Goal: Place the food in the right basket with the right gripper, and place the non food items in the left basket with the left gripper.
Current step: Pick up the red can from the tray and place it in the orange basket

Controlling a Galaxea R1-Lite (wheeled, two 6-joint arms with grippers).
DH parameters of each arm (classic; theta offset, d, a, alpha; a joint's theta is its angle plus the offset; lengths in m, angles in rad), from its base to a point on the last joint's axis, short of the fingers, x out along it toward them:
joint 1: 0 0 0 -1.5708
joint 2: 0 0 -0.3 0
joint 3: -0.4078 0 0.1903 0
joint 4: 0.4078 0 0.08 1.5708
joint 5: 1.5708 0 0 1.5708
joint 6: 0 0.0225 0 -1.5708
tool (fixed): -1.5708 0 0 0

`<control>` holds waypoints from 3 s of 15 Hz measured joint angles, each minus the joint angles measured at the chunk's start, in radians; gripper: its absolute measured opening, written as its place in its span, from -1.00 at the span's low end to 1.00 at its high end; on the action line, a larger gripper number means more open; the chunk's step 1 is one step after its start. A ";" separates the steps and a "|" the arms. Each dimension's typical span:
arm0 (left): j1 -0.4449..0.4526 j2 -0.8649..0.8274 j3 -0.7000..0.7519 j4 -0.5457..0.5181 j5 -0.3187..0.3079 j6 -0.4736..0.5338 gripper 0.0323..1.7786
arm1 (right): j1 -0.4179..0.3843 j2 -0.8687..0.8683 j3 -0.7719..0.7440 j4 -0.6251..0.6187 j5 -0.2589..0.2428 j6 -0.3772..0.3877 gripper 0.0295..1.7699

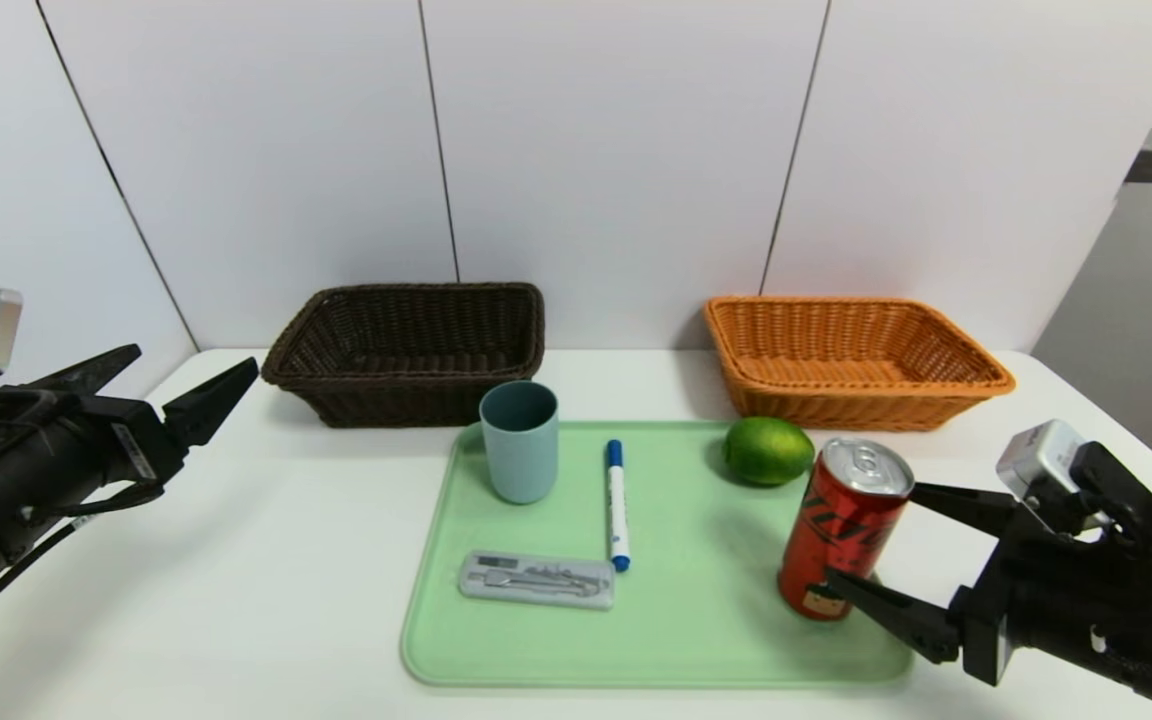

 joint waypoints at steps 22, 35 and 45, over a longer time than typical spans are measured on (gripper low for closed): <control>0.000 -0.064 0.061 0.002 -0.001 0.000 0.90 | 0.046 0.268 0.018 -0.307 -0.006 0.035 0.10; 0.000 -0.089 0.070 0.002 -0.003 0.001 0.90 | 0.065 0.163 -0.170 -0.236 -0.066 0.140 0.10; 0.000 -0.084 0.057 0.003 -0.004 -0.001 0.90 | -0.232 0.288 -0.723 0.120 -0.080 0.087 0.10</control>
